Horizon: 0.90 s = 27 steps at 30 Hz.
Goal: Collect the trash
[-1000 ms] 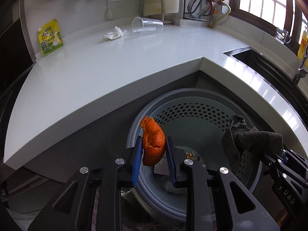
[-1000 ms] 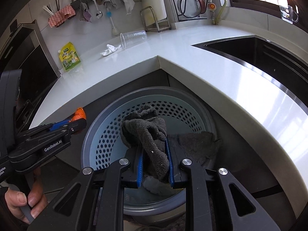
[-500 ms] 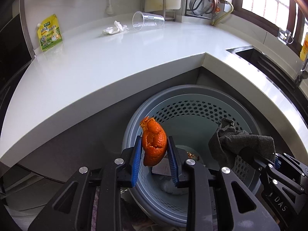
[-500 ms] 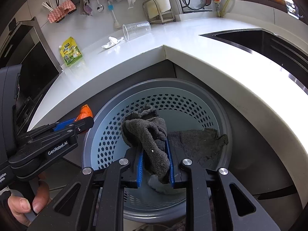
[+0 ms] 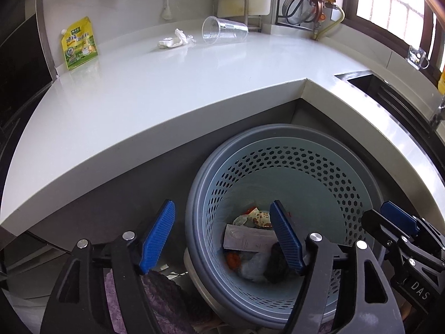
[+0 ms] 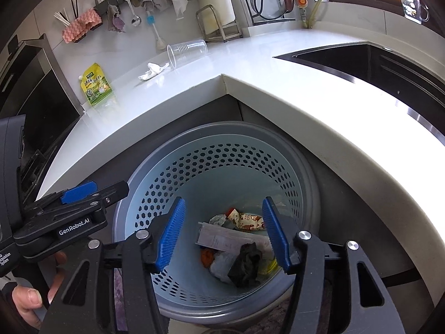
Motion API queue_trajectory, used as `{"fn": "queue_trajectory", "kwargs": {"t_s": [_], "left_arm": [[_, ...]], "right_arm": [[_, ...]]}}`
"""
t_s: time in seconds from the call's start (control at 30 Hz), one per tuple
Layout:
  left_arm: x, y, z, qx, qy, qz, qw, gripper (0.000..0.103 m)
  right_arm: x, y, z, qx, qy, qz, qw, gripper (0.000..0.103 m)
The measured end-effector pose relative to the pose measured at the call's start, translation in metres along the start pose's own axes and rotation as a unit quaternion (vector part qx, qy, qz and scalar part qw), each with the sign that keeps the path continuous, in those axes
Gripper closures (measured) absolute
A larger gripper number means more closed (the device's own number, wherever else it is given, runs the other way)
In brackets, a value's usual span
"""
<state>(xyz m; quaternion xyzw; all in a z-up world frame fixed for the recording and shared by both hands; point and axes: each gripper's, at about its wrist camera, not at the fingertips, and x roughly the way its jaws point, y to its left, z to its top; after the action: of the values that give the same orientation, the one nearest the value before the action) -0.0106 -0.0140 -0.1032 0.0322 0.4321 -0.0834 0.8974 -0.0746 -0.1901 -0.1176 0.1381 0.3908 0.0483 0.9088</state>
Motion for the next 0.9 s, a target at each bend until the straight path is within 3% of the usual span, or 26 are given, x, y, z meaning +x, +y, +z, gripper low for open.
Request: {"fn": "queue_trajectory", "kwargs": {"t_s": [0.9], "left_arm": [[-0.010,0.023,0.005,-0.012,-0.010,0.009,0.9998,0.024]], "right_arm": [[-0.001,0.000,0.005,0.002,-0.005,-0.011,1.000,0.042]]}}
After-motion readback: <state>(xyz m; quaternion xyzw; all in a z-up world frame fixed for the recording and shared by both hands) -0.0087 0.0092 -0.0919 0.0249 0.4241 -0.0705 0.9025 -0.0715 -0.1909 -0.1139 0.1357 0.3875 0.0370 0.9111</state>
